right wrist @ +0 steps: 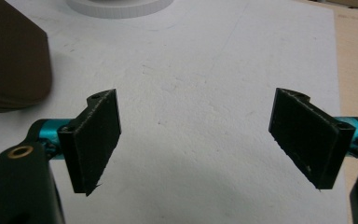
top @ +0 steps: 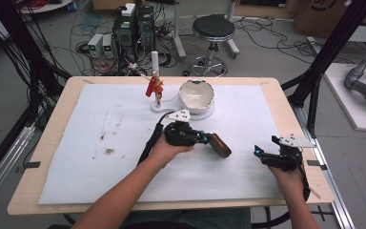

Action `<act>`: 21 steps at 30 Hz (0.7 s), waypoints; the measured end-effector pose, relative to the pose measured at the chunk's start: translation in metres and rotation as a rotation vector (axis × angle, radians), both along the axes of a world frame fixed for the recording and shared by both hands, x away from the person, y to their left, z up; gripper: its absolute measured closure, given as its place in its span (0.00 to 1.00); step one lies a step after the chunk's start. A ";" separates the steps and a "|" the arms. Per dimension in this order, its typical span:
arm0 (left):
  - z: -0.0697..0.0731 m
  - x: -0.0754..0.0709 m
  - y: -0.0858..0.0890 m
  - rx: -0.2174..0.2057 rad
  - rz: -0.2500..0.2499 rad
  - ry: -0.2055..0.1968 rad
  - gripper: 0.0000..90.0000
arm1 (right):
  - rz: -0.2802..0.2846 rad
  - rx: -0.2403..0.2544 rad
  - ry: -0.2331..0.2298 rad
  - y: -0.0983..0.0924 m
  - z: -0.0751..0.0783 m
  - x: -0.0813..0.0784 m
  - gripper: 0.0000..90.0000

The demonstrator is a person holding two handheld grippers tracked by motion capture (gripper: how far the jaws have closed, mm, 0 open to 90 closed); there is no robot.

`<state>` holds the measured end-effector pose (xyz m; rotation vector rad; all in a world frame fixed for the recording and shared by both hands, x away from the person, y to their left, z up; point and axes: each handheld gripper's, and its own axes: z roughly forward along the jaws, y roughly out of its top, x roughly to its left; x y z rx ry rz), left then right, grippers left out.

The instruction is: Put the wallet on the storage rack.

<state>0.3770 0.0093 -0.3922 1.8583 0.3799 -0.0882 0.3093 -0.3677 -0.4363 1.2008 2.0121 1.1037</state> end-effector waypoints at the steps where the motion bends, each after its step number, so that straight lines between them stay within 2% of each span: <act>1: 0.003 0.002 0.002 -0.004 0.001 -0.001 0.99 | 0.000 0.001 0.001 0.000 0.000 0.000 0.19; 7: 0.020 0.013 0.009 -0.016 0.027 -0.013 0.99 | 0.000 0.000 -0.001 0.000 0.000 0.000 0.19; 14: 0.027 0.022 0.017 -0.046 0.059 -0.004 0.99 | -0.001 0.001 0.000 0.000 -0.001 0.000 0.19; 21: 0.034 0.030 0.020 -0.104 0.063 0.018 0.99 | -0.003 0.003 0.000 -0.001 -0.001 0.000 0.19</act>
